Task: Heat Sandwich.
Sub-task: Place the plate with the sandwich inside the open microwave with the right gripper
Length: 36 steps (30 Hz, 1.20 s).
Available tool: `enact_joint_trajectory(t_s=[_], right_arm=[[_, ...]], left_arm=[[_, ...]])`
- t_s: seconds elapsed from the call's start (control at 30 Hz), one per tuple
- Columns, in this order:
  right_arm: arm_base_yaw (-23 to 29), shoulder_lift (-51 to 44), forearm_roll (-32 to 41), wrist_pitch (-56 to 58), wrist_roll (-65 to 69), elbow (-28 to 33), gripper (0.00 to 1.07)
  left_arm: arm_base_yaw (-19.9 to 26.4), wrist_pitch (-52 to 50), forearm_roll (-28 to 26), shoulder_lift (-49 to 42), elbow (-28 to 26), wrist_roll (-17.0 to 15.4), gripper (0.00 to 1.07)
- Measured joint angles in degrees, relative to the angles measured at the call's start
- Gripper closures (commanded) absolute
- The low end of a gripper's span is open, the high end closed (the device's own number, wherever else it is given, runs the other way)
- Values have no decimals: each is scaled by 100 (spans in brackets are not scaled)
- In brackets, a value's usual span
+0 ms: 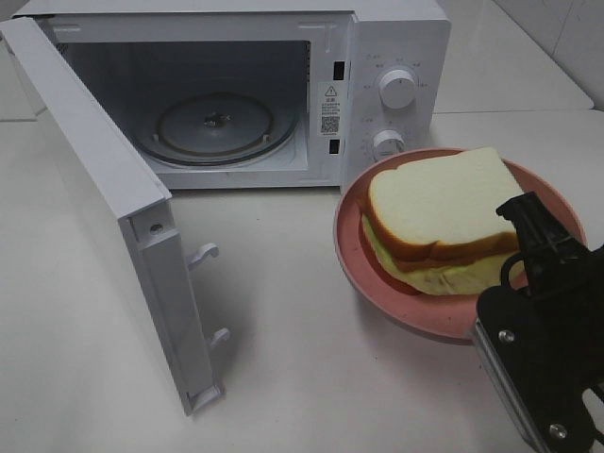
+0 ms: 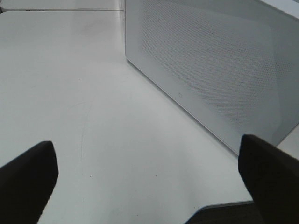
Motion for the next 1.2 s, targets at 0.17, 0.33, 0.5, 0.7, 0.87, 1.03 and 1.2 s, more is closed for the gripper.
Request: enact_joint_trajectory(t_s=[0.17,0.33,0.5,0.7,0.87,1.03,1.2], right_arm=[[-453,0,705,-206,-1398,0,107],[-1003,0,1341,-223,-2813,0,107],[-1346,0,2137,-223,-3953,0,107],[-1432,0,2601,-223,-4343,0,107],[-1432,0,2584,-223,-4309,0,107],[-1432,0,2601,-223,-4309,0,107],[-1312,6,2595,-281,-4309,0,107]], left_arm=[[0,0,0,0,0,0,9],[0,0,0,0,0,0,9],[0,0,0,0,0,0,9],[0,0,0,0,0,0,9],[0,0,0,0,0,0,9],[0,0,0,0,0,0,9],[0,0,0,0,0,0,9]])
